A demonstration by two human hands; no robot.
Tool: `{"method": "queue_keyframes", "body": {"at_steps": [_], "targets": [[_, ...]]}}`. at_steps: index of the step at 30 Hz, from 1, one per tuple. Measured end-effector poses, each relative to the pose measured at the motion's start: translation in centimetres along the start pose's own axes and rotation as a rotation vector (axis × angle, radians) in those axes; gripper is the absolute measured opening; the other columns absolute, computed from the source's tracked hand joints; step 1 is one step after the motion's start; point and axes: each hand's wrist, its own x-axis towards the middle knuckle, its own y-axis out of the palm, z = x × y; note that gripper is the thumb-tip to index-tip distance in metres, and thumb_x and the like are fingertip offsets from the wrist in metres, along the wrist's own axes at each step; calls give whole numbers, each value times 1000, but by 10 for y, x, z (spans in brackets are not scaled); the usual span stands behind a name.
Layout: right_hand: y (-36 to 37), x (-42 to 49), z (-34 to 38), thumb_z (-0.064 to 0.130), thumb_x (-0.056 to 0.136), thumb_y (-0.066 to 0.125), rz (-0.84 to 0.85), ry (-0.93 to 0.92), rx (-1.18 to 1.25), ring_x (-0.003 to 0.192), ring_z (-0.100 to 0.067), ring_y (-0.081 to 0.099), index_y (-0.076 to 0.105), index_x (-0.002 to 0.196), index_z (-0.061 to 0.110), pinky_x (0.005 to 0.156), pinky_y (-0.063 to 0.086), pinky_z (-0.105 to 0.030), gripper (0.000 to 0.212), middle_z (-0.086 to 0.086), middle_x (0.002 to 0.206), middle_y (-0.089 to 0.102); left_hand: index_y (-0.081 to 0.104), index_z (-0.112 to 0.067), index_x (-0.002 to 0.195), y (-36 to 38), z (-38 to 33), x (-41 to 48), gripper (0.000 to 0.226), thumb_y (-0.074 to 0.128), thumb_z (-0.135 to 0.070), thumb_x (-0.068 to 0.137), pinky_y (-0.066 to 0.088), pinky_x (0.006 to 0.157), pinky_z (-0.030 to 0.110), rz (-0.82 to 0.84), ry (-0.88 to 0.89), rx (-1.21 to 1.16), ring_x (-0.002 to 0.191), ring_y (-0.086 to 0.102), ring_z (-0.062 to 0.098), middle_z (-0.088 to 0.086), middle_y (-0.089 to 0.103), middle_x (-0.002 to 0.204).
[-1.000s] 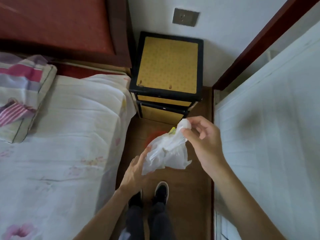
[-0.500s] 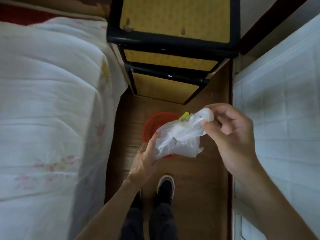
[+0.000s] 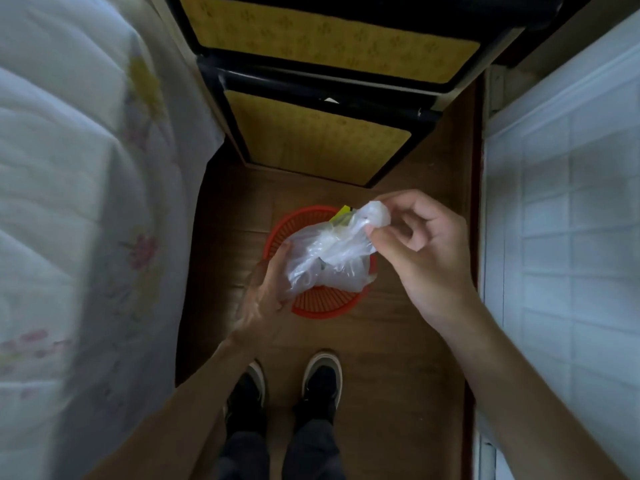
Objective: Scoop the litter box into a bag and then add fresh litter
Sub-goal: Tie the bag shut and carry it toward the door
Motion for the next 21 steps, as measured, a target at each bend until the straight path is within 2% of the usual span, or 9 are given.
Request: {"method": "queue_keyframes", "body": {"at_steps": [2,5,9,12,15,17,19,21], "targets": [[1,6,-15,-13,81,65,-9,17,-18,87,-11,65,63,87,-1,81,50,-22,13,-3,85,67,14,-32,154,6,7,2,79,60,-20,90,52,94,34,9,-76,-59,123,48,5,-8,42,145],[2,11,-34,-10,81,66,-42,39,-38,85,-9,65,63,86,0,79,50,-20,12,-4,83,66,11,-37,153,19,-1,13,80,58,-21,90,57,84,38,-29,-138,-96,118,53,13,-1,44,140],[1,13,-60,-6,82,69,-54,72,-94,80,-8,63,63,83,4,74,52,-22,11,-3,80,65,11,-30,153,36,-1,25,88,59,-3,85,53,78,22,-2,-247,-170,107,52,8,-4,48,127],[1,11,-82,0,82,70,-55,117,-151,74,-17,62,63,83,4,71,54,-32,8,-10,79,65,4,-46,151,49,5,31,97,58,-2,83,60,74,35,68,-286,-224,103,62,14,1,56,125],[2,11,-104,1,83,69,-81,168,-169,73,-17,64,63,83,5,69,54,-31,7,-11,79,66,2,-56,147,61,20,35,101,62,-14,77,59,81,47,116,-330,-243,111,61,23,7,54,130],[4,11,-118,-1,83,69,-76,177,-172,74,-12,68,64,86,2,68,56,-23,7,-7,80,67,7,-53,147,67,27,38,103,69,-15,75,54,91,49,115,-359,-244,120,55,22,5,52,132],[6,11,-132,-2,84,68,-64,183,-217,68,-4,67,64,87,-2,62,52,-14,6,7,73,66,16,-47,146,71,33,42,99,74,-11,74,51,95,48,101,-367,-237,122,52,19,1,54,130],[8,12,-146,1,84,70,-65,197,-274,61,-1,63,64,86,0,56,50,-16,6,17,66,62,19,-42,144,72,38,45,94,73,-9,76,52,95,44,103,-369,-221,123,51,17,-2,54,130]]}}
